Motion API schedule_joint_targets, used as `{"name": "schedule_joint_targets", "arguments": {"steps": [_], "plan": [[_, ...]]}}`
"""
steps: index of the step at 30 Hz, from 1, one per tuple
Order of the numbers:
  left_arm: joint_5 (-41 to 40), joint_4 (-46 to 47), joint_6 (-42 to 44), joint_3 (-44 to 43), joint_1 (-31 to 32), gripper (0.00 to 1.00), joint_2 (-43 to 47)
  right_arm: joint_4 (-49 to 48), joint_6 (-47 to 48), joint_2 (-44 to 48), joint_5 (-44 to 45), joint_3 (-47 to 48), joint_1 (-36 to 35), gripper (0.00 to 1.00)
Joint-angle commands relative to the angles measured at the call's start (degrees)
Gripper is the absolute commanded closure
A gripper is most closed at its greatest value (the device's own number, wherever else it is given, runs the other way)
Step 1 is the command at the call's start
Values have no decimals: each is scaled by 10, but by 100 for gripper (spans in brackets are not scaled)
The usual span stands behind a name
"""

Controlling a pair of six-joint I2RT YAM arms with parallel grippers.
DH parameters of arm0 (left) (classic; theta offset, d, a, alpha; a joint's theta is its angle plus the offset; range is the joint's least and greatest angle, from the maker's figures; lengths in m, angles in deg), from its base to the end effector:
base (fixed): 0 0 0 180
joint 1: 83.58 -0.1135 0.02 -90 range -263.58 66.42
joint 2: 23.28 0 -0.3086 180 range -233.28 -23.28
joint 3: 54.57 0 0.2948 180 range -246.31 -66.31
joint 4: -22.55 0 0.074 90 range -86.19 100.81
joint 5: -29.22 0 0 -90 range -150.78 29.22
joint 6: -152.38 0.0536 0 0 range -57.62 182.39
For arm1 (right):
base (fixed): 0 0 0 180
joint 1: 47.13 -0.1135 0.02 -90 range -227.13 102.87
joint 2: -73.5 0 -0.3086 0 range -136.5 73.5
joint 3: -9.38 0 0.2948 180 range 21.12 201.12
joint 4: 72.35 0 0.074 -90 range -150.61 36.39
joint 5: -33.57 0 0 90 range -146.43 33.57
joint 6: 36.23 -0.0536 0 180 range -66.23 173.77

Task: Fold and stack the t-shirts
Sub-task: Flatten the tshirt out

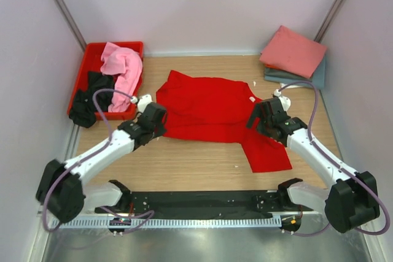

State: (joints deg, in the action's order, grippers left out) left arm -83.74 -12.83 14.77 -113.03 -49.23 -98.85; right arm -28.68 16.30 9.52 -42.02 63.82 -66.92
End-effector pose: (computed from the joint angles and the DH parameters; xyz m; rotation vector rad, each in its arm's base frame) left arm 0.2594 -0.1520 0.2278 -0.4397 2.3555 -0.1658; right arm 0.2405 0.0723 0.2411 0.4803 2.4150 0.1190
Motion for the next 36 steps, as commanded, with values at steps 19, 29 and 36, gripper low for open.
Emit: {"name": "schedule_joint_targets", "arguments": {"steps": [19, 29, 36], "plan": [[87, -266, -139, 110, 35, 14, 356, -71, 91, -183, -70, 224, -8, 0], [30, -157, -90, 115, 36, 14, 287, 33, 185, -542, -49, 621, -8, 0], [24, -85, -65, 108, 36, 16, 217, 77, 200, -662, -24, 735, -2, 0]]}}
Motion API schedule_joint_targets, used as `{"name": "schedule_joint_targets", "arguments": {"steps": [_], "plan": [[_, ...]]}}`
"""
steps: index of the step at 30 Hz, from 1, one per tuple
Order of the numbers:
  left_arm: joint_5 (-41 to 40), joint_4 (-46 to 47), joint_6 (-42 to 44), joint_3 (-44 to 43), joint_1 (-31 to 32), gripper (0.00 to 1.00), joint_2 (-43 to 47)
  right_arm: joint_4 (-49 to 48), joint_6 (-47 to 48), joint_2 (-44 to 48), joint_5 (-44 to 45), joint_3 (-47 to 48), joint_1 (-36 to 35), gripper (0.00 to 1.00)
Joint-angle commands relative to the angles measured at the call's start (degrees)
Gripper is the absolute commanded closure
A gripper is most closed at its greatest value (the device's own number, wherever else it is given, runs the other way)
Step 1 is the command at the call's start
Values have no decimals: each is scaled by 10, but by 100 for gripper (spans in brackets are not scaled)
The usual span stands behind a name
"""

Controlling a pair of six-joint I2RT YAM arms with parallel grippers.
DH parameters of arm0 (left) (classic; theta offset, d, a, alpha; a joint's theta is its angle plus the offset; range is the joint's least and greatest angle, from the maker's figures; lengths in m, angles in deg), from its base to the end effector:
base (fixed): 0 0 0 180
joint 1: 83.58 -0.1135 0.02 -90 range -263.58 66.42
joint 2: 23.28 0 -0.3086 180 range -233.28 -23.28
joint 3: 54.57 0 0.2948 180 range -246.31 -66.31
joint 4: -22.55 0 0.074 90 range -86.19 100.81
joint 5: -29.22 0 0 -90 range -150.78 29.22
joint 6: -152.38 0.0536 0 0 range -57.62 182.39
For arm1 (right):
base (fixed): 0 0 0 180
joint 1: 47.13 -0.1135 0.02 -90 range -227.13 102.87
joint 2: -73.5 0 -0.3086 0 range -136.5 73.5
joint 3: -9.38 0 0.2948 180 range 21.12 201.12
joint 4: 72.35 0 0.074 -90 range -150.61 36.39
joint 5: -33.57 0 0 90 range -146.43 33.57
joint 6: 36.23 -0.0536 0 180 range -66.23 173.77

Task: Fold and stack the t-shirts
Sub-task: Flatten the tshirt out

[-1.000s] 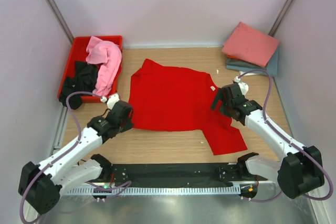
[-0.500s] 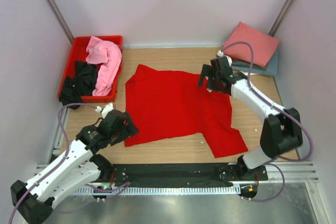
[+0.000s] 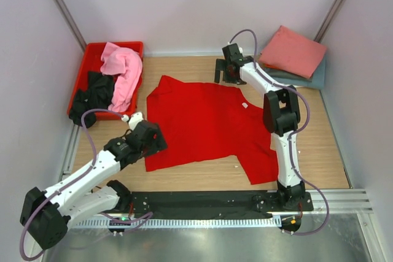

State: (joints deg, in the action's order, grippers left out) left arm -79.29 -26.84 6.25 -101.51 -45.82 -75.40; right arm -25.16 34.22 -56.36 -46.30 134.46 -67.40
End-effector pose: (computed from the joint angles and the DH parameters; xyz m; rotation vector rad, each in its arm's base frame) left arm 0.1658 -0.1069 0.2287 -0.5222 2.4225 -0.3023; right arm 0.5564 0.1954 0.2260 0.0597 2.4593 0.0837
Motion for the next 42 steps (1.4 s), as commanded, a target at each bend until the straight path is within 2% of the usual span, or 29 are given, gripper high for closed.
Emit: {"name": "schedule_joint_targets", "arguments": {"steps": [1, 7, 9, 10, 11, 13, 14, 16, 17, 18, 23, 26, 30, 37, 38, 42], "plan": [[-21, 64, 23, -3, 2, 16, -24, 32, 19, -4, 16, 14, 4, 0], [-22, 129, 7, 39, 2, 19, -89, 14, 22, -15, 6, -16, 4, 4], [-15, 155, 2, 58, 1, 21, -105, 14, 29, -26, 4, -16, 5, 16], [-15, 163, 1, 63, 1, 21, -119, 16, 29, -29, 0, -15, 6, 22], [-15, 172, 0, 69, 1, 22, -126, 16, 31, -31, -5, -15, 8, 47], [-15, 179, -1, 73, 2, 24, -136, 10, 31, -34, -17, -22, 10, 60], [-15, 187, -2, 79, 2, 24, -144, 5, 32, -33, -20, -25, 12, 71], [-14, 194, -4, 87, 2, 28, -151, 0, 33, -35, -27, -30, 18, 83], [-14, 199, -5, 93, 2, 29, -158, -1, 33, -36, -31, -31, 22, 95], [-13, 201, -8, 96, 1, 31, -161, -1, 33, -36, -31, -30, 29, 99], [0, 197, -24, 116, 1, 33, -167, 7, 8, -29, 11, -44, 73, 99], [14, 181, -41, 130, 2, 34, -150, 3, -21, 6, 57, -89, 121, 99], [26, 140, -70, 147, 1, 34, -106, -18, -38, 56, 117, -168, 147, 99], [48, 8, -133, 171, 6, 34, 37, -20, -63, 103, 182, -246, 147, 99], [52, -2, -143, 175, 8, 34, 80, -20, -63, 102, 184, -254, 147, 99], [43, -51, -124, 161, 10, 23, 141, -7, -61, 96, 178, -254, 146, 99]]}}
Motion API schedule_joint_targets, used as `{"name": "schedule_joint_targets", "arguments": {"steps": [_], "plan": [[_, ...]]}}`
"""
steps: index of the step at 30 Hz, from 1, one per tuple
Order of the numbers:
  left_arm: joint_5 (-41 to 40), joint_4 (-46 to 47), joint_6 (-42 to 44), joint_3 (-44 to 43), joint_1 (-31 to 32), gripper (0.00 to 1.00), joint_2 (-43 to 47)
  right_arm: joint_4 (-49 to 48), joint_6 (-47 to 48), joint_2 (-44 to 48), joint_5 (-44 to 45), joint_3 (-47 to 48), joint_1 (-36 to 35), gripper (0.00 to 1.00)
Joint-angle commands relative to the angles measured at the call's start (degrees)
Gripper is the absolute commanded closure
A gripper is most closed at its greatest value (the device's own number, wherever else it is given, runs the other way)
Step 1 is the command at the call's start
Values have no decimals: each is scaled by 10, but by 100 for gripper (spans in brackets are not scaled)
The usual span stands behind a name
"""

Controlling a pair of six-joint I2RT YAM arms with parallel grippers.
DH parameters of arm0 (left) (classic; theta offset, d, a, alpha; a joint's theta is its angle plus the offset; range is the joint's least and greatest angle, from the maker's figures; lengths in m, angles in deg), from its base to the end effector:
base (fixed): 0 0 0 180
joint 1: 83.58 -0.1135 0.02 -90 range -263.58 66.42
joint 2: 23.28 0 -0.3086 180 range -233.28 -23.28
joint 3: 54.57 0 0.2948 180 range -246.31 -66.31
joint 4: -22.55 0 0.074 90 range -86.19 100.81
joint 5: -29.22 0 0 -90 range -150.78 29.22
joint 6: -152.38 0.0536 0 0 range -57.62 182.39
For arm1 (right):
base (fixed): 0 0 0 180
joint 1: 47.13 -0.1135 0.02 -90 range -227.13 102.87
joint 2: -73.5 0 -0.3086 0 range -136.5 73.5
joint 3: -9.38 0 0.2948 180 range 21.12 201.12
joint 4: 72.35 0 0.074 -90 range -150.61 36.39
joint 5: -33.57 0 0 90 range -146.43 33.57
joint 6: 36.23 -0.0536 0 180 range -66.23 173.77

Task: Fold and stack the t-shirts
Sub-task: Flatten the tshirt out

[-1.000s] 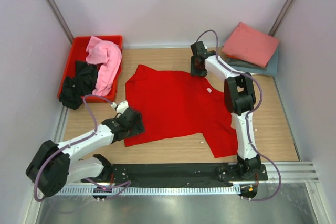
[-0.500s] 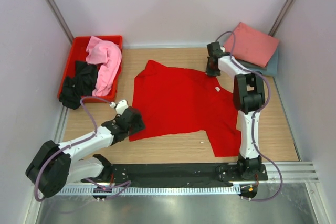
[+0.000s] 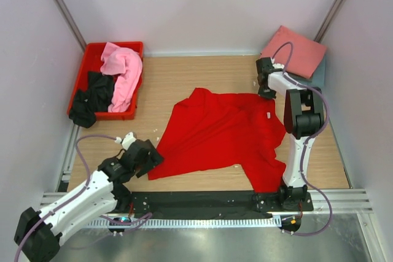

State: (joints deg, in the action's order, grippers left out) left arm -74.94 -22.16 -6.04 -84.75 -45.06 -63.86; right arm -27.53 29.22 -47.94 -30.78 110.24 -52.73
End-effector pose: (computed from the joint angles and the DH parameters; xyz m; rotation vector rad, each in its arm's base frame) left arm 0.1237 -0.0817 0.1577 -0.7538 2.4373 -0.4552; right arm 0.5077 0.0265 0.1620 0.5520 2.5281 -0.4216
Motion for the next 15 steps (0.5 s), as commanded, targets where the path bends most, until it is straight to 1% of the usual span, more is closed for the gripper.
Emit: {"name": "schedule_joint_targets", "arguments": {"steps": [1, 2, 3, 4, 5, 6, 7, 8, 9, 10, 11, 12, 13, 14, 15], "plan": [[-8, -118, 9, -35, 2, 21, 27, 16, -8, 19, 18, -13, 0, 96], [-16, -125, 14, -50, 3, 17, 22, 19, -7, 24, 13, -11, -2, 88], [-18, -118, 20, -59, 5, 17, 12, 28, -4, 31, 16, -4, -6, 75], [-26, -106, 38, -87, 6, 17, 1, 33, 2, 47, 19, -1, -12, 46], [-32, -98, 50, -105, 7, 17, -35, 40, 5, 56, 28, 9, -16, 35], [-39, -92, 64, -124, 6, 17, -56, 51, 6, 64, 33, 12, -19, 26], [-60, -75, 96, -167, 6, 17, -77, 56, 9, 87, 38, 16, -31, 18], [-70, -62, 118, -190, 7, 16, -107, 59, 11, 97, 41, 20, -34, 16], [-82, -50, 139, -215, 7, 16, -159, 65, 14, 109, 42, 22, -40, 14], [-90, -18, 163, -265, 7, 15, -191, 70, 15, 118, 42, 24, -50, 13], [-108, -3, 208, -292, 5, 13, -219, 73, 14, 135, 40, 25, -56, 12], [-110, 31, 227, -342, 1, 12, -284, 80, 15, 144, 31, 22, -61, 12], [-106, 47, 247, -370, -5, 11, -317, 83, 15, 154, 27, 18, -66, 12], [-85, 55, 266, -400, -13, 12, -351, 86, 12, 177, 26, 1, -79, 11], [-69, 59, 275, -467, -31, 13, -435, 82, 11, 190, 18, -12, -86, 11]]}}
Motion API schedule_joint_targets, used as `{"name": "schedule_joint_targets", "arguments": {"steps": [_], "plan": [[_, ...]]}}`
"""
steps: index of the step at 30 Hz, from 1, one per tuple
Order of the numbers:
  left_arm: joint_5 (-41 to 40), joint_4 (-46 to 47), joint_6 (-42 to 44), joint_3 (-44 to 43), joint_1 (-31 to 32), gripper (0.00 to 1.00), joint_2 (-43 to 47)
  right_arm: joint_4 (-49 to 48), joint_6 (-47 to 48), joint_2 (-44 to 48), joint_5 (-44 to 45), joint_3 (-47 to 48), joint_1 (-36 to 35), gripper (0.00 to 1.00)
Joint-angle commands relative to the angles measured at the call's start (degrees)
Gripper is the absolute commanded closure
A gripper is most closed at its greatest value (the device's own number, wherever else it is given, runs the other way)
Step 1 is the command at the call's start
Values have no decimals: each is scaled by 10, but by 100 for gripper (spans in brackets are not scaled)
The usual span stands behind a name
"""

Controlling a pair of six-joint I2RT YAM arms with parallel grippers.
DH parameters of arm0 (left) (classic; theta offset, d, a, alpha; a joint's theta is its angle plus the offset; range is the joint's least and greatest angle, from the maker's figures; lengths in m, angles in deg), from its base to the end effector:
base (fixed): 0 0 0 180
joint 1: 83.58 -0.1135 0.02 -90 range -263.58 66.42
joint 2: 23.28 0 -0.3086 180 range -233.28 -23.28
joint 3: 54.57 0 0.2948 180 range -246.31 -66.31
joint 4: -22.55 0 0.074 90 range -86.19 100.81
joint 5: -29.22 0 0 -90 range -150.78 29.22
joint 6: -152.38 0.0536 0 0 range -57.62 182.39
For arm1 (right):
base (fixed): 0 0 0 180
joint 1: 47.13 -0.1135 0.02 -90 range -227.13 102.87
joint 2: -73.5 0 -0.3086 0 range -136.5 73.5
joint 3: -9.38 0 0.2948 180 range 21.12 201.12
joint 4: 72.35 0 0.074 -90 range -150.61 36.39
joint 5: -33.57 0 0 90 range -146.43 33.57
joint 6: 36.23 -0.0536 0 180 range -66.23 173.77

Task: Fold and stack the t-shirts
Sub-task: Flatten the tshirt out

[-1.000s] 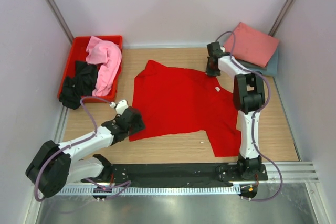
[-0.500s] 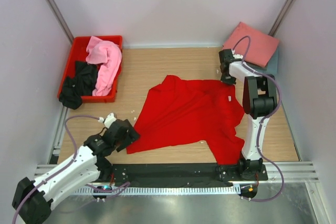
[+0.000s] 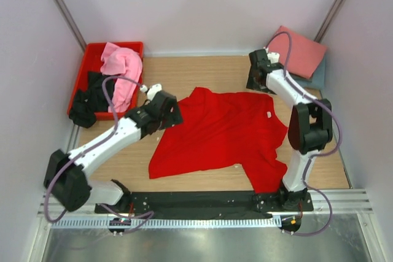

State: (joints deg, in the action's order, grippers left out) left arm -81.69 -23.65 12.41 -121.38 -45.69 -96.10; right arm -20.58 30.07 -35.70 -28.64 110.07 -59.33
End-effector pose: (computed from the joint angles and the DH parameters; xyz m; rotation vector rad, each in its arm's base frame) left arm 0.2470 -0.1680 0.2794 -0.4053 2.3824 -0.2522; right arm 0.4678 0.0756 0.2559 0.4105 2.4515 -0.3809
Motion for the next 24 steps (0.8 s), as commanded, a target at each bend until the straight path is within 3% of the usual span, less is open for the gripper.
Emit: {"name": "schedule_joint_targets", "arguments": {"steps": [1, 4, 9, 13, 20, 24], "plan": [[15, 73, 99, -137, -31, 16, -150, 12, 1, 83, -5, -23, -26, 11], [26, 38, 131, -293, -40, 21, -309, 8, -6, 135, -16, -76, -57, 11], [69, 7, 189, -485, -39, 38, -463, 3, -12, 217, -20, -170, -68, 11], [69, -31, 206, -558, -36, 46, -532, 4, -6, 266, -12, -203, -69, 11], [43, -39, 224, -585, -19, 47, -576, 0, -3, 275, -17, -214, -69, 10], [12, -86, 238, -653, -2, 47, -619, -7, -3, 276, -25, -220, -69, 10]]}}
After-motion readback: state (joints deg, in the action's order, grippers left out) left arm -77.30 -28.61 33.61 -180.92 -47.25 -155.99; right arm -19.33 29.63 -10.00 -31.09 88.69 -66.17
